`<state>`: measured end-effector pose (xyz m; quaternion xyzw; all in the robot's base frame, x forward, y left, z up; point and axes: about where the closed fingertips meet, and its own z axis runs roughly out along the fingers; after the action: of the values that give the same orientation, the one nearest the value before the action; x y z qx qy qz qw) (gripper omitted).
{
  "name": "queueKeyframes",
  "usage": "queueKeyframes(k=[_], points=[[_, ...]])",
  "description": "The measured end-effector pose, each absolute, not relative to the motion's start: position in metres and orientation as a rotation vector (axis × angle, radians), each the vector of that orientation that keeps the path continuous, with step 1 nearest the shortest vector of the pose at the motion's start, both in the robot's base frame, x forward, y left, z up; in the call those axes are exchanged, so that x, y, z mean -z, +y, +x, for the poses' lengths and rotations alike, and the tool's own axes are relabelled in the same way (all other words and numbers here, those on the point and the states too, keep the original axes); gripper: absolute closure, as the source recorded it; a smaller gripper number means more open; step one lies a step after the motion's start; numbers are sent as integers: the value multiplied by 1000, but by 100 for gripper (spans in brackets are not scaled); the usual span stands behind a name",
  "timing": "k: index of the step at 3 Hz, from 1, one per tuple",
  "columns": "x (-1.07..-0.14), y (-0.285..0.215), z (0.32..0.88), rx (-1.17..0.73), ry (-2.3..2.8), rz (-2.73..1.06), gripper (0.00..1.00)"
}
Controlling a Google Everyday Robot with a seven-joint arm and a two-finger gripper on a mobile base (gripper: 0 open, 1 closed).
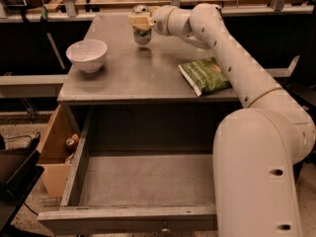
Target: Place 7up can into top drawer
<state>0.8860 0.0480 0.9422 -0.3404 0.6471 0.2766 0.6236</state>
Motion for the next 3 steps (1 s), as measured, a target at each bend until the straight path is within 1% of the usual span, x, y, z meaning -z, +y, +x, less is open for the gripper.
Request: queueKeyframes(k=[1, 2, 3], points=[[-986, 38, 857, -569, 1414, -807, 100], [-1032, 24, 788, -491, 1346, -833, 100], [-1036, 15, 716, -463, 1328, -884, 100]])
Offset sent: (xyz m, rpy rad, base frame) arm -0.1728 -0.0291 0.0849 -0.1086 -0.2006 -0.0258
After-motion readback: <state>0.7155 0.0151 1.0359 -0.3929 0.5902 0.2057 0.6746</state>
